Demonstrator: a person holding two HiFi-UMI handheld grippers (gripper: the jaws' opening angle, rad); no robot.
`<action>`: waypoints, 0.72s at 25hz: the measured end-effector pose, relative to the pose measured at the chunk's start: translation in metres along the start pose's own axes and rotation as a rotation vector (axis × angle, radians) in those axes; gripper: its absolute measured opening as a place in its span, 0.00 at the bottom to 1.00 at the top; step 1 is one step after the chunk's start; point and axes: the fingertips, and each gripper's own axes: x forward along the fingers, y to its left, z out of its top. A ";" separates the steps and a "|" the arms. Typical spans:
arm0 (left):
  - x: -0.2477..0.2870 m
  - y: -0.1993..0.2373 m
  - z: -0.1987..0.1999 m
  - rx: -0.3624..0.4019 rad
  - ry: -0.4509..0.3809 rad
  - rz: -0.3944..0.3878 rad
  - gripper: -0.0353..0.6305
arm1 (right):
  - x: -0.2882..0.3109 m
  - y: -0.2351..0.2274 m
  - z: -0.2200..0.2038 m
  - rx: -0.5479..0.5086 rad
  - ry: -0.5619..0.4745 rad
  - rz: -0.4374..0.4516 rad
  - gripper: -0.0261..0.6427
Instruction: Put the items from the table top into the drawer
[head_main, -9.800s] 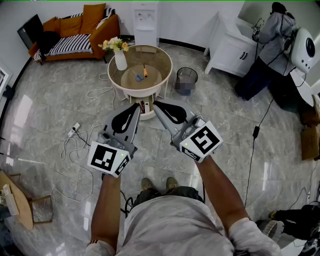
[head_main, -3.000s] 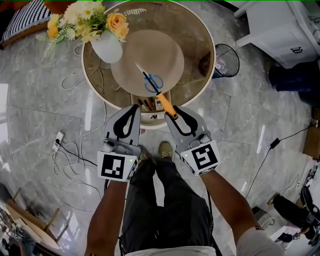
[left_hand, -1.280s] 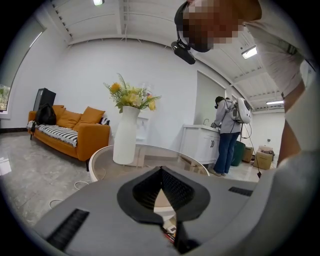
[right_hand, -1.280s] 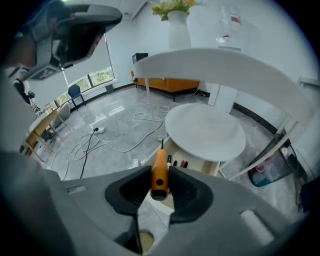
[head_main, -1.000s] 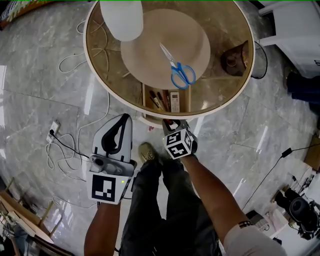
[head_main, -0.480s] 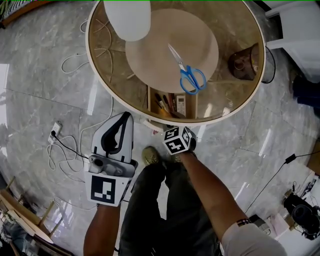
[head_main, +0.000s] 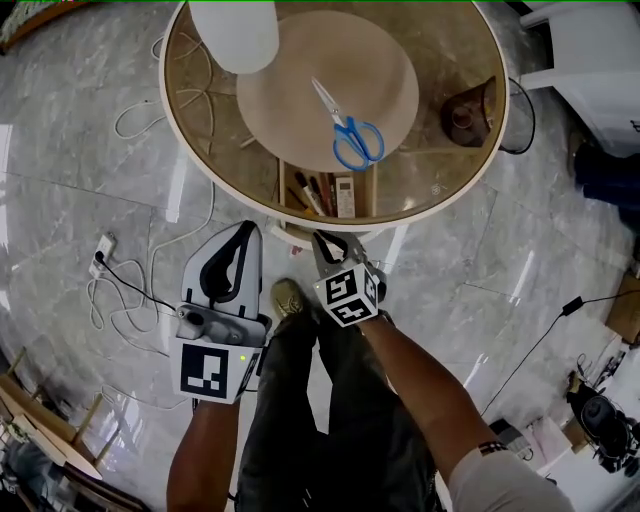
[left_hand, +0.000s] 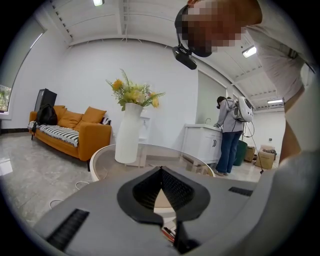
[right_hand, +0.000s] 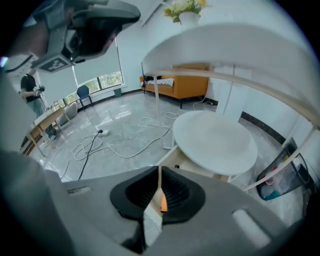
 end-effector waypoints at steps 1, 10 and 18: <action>0.000 -0.004 0.003 -0.005 -0.003 -0.001 0.05 | -0.010 0.001 0.002 0.001 -0.010 -0.002 0.05; -0.010 -0.034 0.022 -0.026 -0.022 -0.008 0.05 | -0.092 0.007 0.036 0.011 -0.115 -0.004 0.04; -0.010 -0.049 0.026 -0.015 0.008 -0.011 0.05 | -0.162 0.004 0.088 -0.001 -0.268 -0.014 0.04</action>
